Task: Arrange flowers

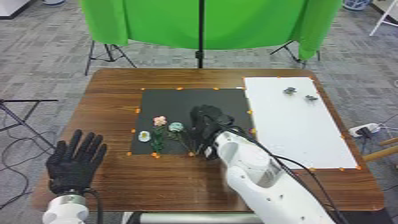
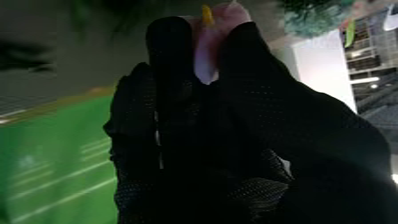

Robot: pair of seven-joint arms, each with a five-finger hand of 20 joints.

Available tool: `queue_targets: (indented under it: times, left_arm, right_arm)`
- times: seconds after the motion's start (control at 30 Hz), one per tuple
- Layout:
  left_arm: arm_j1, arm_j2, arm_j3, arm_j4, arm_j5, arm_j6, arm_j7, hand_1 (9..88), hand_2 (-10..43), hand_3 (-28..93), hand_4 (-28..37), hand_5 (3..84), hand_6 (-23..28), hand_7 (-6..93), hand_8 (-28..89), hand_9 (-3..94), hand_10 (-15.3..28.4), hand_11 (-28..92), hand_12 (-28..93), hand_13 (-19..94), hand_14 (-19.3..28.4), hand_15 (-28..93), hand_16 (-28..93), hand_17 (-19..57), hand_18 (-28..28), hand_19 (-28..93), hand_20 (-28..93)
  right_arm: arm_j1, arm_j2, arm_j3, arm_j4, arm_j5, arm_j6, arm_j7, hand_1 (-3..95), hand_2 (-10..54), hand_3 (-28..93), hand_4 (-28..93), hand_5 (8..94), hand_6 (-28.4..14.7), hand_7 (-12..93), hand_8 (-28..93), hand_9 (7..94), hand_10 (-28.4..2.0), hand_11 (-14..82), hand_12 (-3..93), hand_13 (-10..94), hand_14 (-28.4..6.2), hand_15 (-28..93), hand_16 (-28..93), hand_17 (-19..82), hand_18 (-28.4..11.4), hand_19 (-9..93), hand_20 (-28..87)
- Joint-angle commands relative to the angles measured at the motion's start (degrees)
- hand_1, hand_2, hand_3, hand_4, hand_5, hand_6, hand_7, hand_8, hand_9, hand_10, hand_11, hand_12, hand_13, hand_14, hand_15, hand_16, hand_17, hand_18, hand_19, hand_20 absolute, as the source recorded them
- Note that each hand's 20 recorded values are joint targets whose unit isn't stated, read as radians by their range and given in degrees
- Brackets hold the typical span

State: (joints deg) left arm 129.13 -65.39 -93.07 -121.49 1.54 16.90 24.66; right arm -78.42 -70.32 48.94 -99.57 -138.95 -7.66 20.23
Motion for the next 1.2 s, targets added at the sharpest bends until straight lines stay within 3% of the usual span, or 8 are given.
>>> queue_targets:
  times: [0.03,0.23,0.43,0.53,0.63,0.87,0.97,1.2]
  left_arm:
    - [0.65,0.06,0.37,0.35,0.29,0.47,-0.09,25.5,12.5,81,-28.3,37.6,7.9,11.6,-11,40.1,16.4,24,12,32,17.2,40,-6,-6.3,14.5,35,13]
    - [0.84,0.12,-0.04,0.28,-0.05,0.92,-0.04,25.5,12.5,81,-28.3,38.3,8.1,11.5,-11,40.4,16.2,25,12,32,17.2,41,-6,-6.3,14.5,35,13]
    - [0.74,0.03,0.03,0.28,0.26,1.06,-0.67,25.6,12.7,81,-28.3,39.4,8.5,11.4,-11,40.8,16.3,25,12,32,17.1,41,-6,-6.3,14.5,35,13]
    - [0.56,-0.03,0.33,0.22,-1.27,0.76,-0.9,25.7,12.9,81,-28.3,39.5,8.5,11.4,-11,40.9,16.4,25,12,32,17.0,41,-6,-6.3,14.5,36,14]
    - [0.24,-0.19,0.61,0.35,-0.92,0.79,-0.91,25.7,13.0,80,-28.3,39.6,8.5,11.5,-11,41.0,16.3,25,12,32,17.1,41,-6,-6.3,14.6,36,14]
    - [-0.03,-0.75,0.5,0.27,-0.38,0.74,-0.39,25.8,13.3,80,-28.3,39.5,8.6,11.6,-11,40.9,16.4,25,12,32,17.0,41,-6,-6.3,14.6,36,14]
    - [0.56,-0.96,0.52,0.09,-0.29,0.7,0.25,25.7,13.3,81,-28.3,39.5,8.5,11.6,-11,41.0,16.3,25,12,32,17.1,41,-6,-6.3,14.6,36,14]
    - [1.68,-0.74,1.08,-0.5,-0.51,0.53,0.53,25.7,13.4,81,-28.3,39.4,8.5,11.6,-11,40.8,16.3,25,12,32,17.2,41,-6,-6.2,14.5,36,14]
  right_arm:
    - [0.35,-0.24,0.36,-1.74,-0.77,-1.09,0.29,61.7,-9.5,75,-28,55.3,-4.3,55,-5,64.6,-14.2,22.6,36.6,60,-6.1,46,33,35,-16.2,84,35]
    - [-0.67,-0.03,1.26,-2.76,-1.89,-4.33,-0.78,60.4,-9.5,75,-28,58.2,-3.1,41,-11,60.8,-15.3,29.2,22.5,58,-8.6,51,33,33,-20.7,89,39]
    - [-1.4,0.08,1.76,-3.44,-1.79,-6.01,-1.0,59.7,-9.5,74,-28,60.3,-1.9,34,-14,60.7,-14.7,28.1,18.4,57,-9.5,54,34,33,-21.6,90,40]
    - [-2.06,0.24,2.21,-4.01,-1.46,-5.7,-0.59,57.6,-9.5,75,-28,60.9,-2.1,29,-18,60.4,-15.0,25.7,17.6,56,-10.2,55,34,32,-22.1,90,40]
    - [-2.48,0.44,3.17,-5.24,-0.69,-5.51,-0.09,55.8,-9.5,76,-28,60.6,-2.3,25,-18,59.9,-15.3,22.7,16.9,56,-11.1,57,32,32,-22.4,89,40]
    - [-3.93,5.41,10.69,-10.54,2.82,5.06,5.83,45.7,-9.5,83,-28,51.4,-4.3,16,-13,55.0,-16.7,16.5,15.3,54,-14.4,63,20,32,-23.1,90,39]
    - [-2.38,8.51,15.27,-7.78,2.03,9.95,8.94,43.7,-9.5,83,-28,50.3,-4.7,14,-13,54.1,-17.3,15.0,14.8,54,-15.0,63,18,32,-23.2,90,39]
    - [3.54,15.63,20.25,6.59,0.69,15.8,9.91,42.6,-9.5,86,-28,49.1,-4.4,16,-13,45.8,-16.7,11.9,13.3,38,-16.5,36,11,22,-22.4,73,27]
